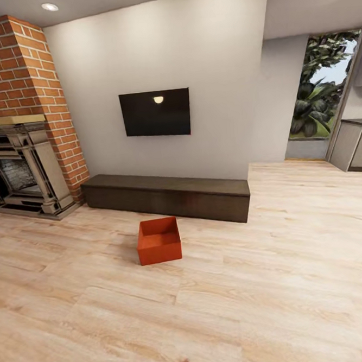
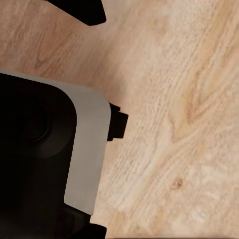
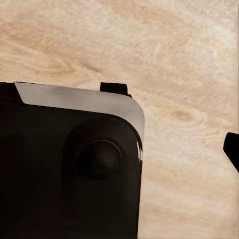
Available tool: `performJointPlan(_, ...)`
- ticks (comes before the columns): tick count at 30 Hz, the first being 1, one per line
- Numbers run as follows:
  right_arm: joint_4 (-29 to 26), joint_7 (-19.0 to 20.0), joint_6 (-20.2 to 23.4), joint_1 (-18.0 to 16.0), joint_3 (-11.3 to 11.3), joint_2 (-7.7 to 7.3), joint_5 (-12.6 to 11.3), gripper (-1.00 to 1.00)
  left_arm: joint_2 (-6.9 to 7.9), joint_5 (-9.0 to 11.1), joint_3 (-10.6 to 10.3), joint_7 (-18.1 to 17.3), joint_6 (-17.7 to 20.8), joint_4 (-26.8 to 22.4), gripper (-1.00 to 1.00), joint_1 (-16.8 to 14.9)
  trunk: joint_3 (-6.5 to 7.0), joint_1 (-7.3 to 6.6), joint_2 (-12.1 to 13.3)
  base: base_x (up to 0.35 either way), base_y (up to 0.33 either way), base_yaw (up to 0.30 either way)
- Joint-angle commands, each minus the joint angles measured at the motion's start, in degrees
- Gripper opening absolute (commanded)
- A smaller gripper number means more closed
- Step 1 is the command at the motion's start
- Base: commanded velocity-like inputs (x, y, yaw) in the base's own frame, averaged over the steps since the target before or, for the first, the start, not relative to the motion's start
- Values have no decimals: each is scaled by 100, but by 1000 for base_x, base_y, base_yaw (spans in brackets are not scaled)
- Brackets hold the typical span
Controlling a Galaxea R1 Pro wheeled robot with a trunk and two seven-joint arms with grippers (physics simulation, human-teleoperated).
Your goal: Move the two storage containers from the living room to the garage. In the garage, place one container on the floor and stack the other container on top of it (either order is fine).
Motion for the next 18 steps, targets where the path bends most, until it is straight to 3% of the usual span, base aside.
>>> performJointPlan(1,17,-13,-31,-7,48,2,-32,100,-1,30,-5,6,-18,4,100,-3,-6,3,-2,322,0,0)
performJointPlan(18,17,-13,-31,-7,48,2,-32,100,-1,30,-5,6,-18,4,100,-3,-6,3,-2,322,0,0)
